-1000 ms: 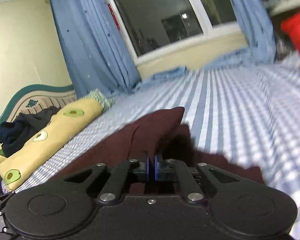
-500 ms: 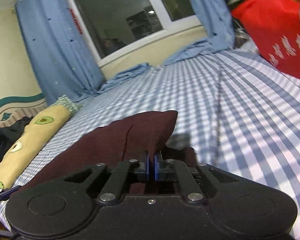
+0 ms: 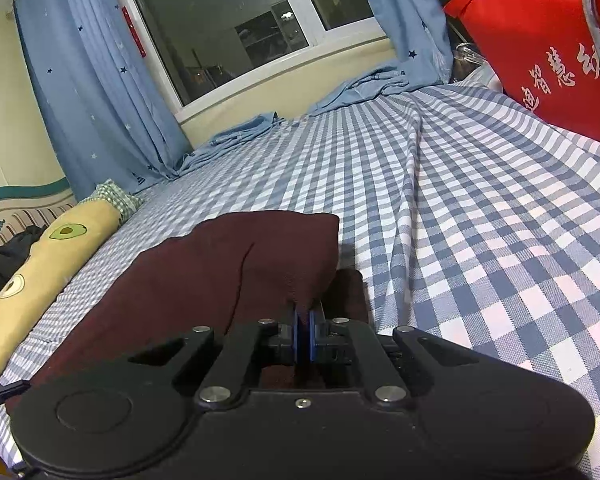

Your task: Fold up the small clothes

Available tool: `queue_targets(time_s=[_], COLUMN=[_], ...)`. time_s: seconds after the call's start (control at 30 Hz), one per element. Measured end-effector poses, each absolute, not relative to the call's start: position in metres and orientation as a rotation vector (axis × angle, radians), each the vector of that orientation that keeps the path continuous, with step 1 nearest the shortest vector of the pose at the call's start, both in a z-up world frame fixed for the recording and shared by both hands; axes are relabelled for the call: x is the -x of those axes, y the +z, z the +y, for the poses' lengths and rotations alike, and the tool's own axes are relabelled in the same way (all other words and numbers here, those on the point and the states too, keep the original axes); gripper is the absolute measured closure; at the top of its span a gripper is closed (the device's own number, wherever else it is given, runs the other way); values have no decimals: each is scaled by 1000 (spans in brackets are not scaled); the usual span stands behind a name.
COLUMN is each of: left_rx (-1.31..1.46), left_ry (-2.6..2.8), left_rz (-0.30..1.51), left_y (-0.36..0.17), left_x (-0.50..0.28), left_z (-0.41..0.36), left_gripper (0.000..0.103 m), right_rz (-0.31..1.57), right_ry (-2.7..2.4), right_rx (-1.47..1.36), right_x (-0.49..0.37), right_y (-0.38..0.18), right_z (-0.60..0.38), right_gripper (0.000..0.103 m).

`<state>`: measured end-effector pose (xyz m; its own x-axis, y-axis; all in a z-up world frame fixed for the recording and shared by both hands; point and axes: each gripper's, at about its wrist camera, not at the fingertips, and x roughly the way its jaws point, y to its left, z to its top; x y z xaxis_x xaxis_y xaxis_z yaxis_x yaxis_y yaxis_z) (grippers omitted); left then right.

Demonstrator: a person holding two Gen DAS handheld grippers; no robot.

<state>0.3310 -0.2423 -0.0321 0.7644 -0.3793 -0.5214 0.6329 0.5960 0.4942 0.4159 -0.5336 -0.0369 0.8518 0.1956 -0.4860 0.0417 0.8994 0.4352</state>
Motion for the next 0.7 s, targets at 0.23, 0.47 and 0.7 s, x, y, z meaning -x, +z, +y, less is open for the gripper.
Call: queue_targets(time_s=[0.23,0.47,0.7], left_rx=[-497,-159,-17], left_ry=[-693,-652,-415], left_rz=[410,436,510], left_y=[-4,23,28], left_x=[-332,-351,-411], left_z=[-203,-157,-157], left_gripper=[27,19,15], right_rz=[560,543,492], right_ry=[75,48,-35], right_rx=[-413,-392,-302], right_x=[-406,-398,-388], right_y=[-37,-49,-40], right_z=[-533,-521,-500], right_gripper=[99,98,52])
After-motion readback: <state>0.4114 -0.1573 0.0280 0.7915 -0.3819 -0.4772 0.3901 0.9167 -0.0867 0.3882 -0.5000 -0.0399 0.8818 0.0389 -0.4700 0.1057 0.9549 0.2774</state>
